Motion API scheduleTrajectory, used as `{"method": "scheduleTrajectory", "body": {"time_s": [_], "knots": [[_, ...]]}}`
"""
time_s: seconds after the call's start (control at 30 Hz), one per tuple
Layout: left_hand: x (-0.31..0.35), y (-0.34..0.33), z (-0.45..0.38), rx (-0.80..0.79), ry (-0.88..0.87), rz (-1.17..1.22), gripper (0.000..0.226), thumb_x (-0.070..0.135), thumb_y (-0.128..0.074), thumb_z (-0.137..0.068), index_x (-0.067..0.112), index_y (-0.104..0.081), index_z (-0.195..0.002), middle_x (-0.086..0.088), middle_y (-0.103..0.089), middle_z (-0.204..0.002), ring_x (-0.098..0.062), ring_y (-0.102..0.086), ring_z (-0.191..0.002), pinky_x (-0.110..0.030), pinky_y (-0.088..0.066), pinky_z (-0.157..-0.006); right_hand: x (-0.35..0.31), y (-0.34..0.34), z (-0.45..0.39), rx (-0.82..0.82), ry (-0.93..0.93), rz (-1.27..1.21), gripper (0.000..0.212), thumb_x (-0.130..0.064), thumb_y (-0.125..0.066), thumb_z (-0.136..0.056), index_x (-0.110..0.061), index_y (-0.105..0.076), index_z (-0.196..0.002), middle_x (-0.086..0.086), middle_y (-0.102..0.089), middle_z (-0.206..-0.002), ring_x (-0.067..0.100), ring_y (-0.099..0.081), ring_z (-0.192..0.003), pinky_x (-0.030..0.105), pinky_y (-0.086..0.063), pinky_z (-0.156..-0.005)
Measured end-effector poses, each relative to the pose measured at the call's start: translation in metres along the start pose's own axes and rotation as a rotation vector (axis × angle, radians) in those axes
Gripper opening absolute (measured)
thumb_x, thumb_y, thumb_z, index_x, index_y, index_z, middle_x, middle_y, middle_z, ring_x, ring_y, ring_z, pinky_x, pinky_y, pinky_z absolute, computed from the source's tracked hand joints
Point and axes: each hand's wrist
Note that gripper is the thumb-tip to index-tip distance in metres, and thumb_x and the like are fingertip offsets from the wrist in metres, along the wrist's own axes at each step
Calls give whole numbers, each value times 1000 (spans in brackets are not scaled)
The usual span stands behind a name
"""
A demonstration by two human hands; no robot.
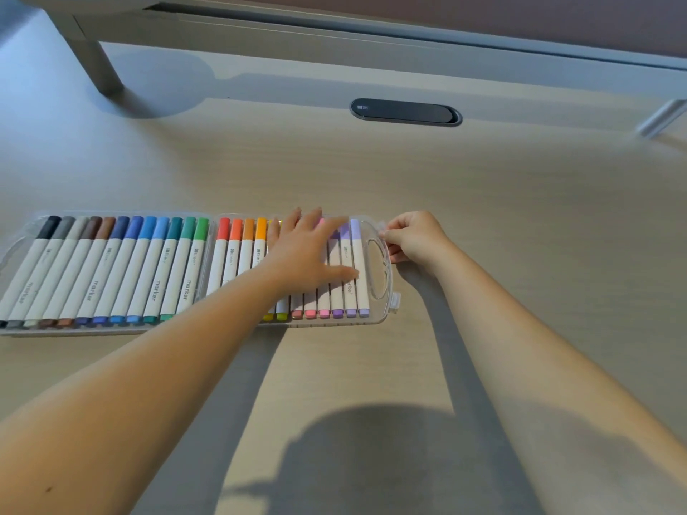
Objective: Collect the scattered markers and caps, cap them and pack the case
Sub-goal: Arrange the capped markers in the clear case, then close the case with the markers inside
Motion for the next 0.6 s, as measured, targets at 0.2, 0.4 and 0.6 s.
{"method": "scheduleTrajectory", "body": {"time_s": [0.2, 0.4, 0.6], "knots": [[-34, 22, 29, 202, 81, 164, 65, 38, -61, -83, 18, -34, -139, -4, -28, -149, -22, -22, -138, -38, -20, -112, -13, -9, 11, 27, -33, -296, 22, -2, -37, -96, -10, -38, -76, 12, -54, -69, 22, -53, -50, 22, -47, -37], [-43, 28, 76, 61, 65, 81, 95, 58, -67, -66, 30, -20, -144, 4, -14, -154, -20, -6, -143, -44, -9, -116, -49, -8, 28, -28, 51, -438, 20, -25, -48, -96, -11, -49, -81, 2, -61, -51, 10, -56, -33, 18, -49, -39], [-36, 46, 104, 145, 107, -57, 82, 48, -60, -81, 24, -15, -145, 0, -23, -152, -21, -33, -134, -38, -35, -106, -100, -20, 58, -149, 165, -500, 37, -41, -38, -97, -15, -59, -82, 1, -63, -76, 14, -62, -67, 22, -54, -56]]}}
Point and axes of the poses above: each hand's wrist, its own z-axis away from the middle knuckle, its own y-axis out of the back of the hand, x = y × z
